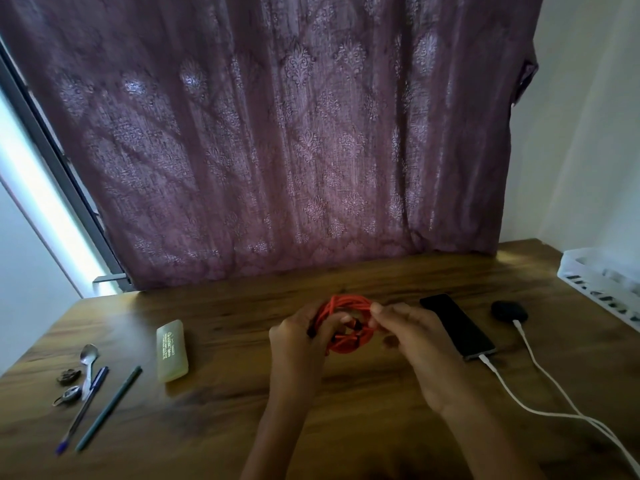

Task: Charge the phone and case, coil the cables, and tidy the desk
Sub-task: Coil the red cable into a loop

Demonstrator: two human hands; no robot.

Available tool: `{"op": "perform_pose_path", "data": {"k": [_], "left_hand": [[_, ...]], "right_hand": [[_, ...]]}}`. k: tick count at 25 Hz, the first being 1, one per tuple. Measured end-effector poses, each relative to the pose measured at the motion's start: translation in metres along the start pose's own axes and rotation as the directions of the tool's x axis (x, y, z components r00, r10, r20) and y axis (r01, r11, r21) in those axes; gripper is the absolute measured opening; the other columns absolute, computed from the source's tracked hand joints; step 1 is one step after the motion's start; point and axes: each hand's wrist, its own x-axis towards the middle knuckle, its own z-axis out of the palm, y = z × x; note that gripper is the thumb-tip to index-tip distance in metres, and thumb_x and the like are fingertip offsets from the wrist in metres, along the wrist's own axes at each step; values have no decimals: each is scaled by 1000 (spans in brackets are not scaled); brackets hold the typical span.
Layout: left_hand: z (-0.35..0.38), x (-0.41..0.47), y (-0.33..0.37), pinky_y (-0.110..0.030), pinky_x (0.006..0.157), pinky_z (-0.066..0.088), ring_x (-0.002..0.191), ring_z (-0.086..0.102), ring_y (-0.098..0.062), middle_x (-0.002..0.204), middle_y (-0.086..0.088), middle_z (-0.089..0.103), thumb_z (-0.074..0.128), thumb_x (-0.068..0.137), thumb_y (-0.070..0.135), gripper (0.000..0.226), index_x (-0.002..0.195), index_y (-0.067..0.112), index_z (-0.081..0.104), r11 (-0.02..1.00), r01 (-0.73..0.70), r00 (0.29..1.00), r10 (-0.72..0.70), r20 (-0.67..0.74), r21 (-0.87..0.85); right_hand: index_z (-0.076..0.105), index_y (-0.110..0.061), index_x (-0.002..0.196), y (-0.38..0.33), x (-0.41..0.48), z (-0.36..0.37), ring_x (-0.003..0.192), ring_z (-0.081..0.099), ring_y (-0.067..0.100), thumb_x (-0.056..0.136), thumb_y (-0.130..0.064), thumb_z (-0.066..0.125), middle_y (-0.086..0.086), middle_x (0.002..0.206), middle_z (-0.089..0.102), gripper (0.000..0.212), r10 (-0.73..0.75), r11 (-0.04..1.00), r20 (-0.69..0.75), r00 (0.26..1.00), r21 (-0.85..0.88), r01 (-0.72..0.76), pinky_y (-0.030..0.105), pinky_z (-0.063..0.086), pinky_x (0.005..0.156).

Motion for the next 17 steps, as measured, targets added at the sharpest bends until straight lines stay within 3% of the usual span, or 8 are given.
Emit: {"op": "perform_pose_path", "data": {"k": [3, 7, 10, 12, 14, 17], "left_hand": [[2, -3, 3, 0, 53, 41, 56, 55, 19, 64, 31, 55, 71, 75, 22, 27, 101, 17, 71, 997, -62, 998, 62, -9, 40], [-1, -4, 0, -5, 49, 42, 51, 58, 8, 64, 20, 62, 68, 79, 23, 19, 97, 20, 70, 1000, -8, 1000, 9, -25, 20], [-6, -1, -4, -19, 45, 47, 50, 61, -6, 62, 4, 70, 63, 82, 26, 10, 88, 28, 71, 977, 154, 988, -157, -9, -148], [-5, -3, -2, -22, 40, 44, 46, 59, -12, 62, -1, 70, 58, 84, 30, 14, 85, 23, 70, 907, 278, 959, -279, 45, -316], [0, -9, 5, -21, 36, 41, 40, 53, -10, 63, -2, 68, 53, 88, 29, 24, 86, 10, 67, 814, 394, 918, -373, 137, -427], [5, -16, 14, -28, 43, 51, 52, 61, -14, 78, -8, 69, 51, 91, 19, 23, 98, 0, 61, 579, 545, 838, -403, 369, -606]], "right_hand": [[66, -20, 53, -5, 2, -2, 89, 63, 16, 86, -31, 60, -7, 70, 69, 36, -1, 1000, 0, 1000, -19, 1, 40, 48, 86], [62, -16, 60, -12, 0, -12, 58, 58, 5, 88, -29, 58, -6, 51, 58, 31, -120, 991, 70, 990, -44, 123, 22, 44, 65], [68, -29, 73, -3, 8, -23, 75, 58, -2, 85, -24, 63, -14, 75, 63, 14, -326, 890, 46, 944, -322, 323, 10, 43, 70], [66, -35, 76, 10, 14, -23, 91, 54, 1, 83, -19, 66, -13, 90, 58, 17, -463, 767, 33, 886, -486, 419, 8, 41, 75], [69, -29, 81, 19, 16, -17, 88, 55, 5, 84, -17, 65, -8, 88, 58, 13, -528, 737, -27, 849, -512, 442, 13, 44, 74], [66, -29, 77, 21, 13, -8, 71, 63, 2, 89, -18, 59, -9, 78, 67, 18, -372, 895, -88, 924, -297, 332, 13, 47, 63]]}}
